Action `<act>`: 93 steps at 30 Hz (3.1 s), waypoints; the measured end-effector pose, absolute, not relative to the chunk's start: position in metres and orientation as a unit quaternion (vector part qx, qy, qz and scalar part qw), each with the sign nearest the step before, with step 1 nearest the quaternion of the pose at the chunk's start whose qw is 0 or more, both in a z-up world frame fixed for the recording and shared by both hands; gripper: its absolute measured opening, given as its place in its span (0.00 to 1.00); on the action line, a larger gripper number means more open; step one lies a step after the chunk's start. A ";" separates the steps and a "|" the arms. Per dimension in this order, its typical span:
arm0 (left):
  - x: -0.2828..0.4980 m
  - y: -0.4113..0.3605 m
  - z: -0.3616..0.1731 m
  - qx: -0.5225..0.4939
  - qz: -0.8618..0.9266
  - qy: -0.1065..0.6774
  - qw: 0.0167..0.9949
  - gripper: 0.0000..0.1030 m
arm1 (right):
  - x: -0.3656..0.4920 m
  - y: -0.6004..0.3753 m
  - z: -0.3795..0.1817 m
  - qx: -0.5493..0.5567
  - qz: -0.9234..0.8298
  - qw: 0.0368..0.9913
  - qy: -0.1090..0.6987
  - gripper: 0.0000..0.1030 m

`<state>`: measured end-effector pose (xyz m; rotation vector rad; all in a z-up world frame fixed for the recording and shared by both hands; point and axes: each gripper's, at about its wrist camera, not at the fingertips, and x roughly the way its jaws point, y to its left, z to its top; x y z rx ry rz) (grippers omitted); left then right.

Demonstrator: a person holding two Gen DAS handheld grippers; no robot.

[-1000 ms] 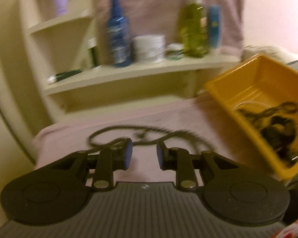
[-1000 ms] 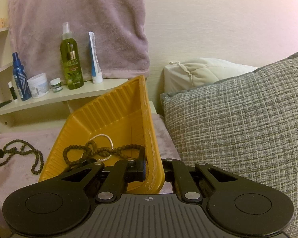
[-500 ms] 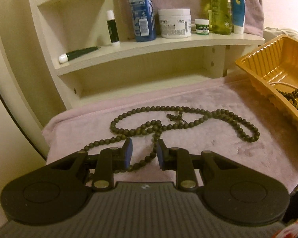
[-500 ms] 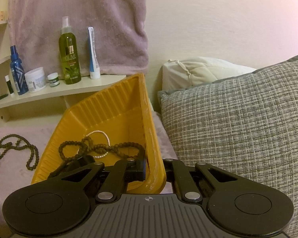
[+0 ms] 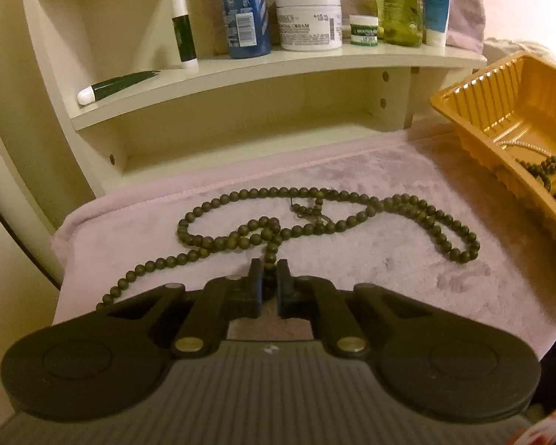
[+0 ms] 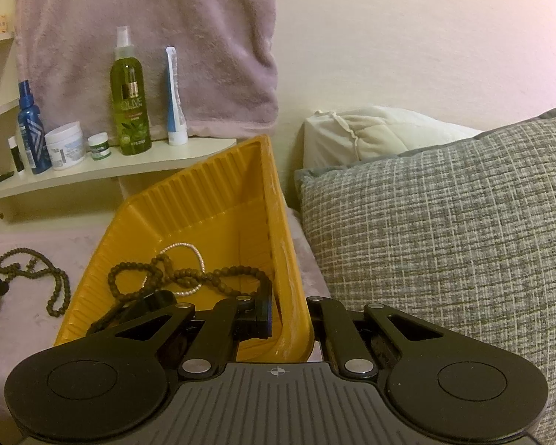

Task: Organize jewelry
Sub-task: 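Return the left gripper to the towel and grasp the remaining long bead necklace, then raise the left gripper high to lift the whole necklace off the towel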

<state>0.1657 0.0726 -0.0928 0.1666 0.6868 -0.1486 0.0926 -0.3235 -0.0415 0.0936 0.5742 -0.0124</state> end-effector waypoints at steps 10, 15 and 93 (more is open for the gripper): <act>0.154 0.082 -0.026 0.082 -0.077 0.270 0.956 0.06 | 0.090 -0.323 -0.037 0.050 0.000 0.960 0.275 0.07; 0.150 0.085 0.014 0.078 -0.082 0.241 0.964 0.06 | 0.087 -0.320 -0.033 0.051 0.004 0.962 0.269 0.07; 0.175 -0.110 0.242 0.062 -0.341 0.143 0.927 0.06 | 0.089 -0.323 -0.037 0.072 0.002 0.961 0.266 0.07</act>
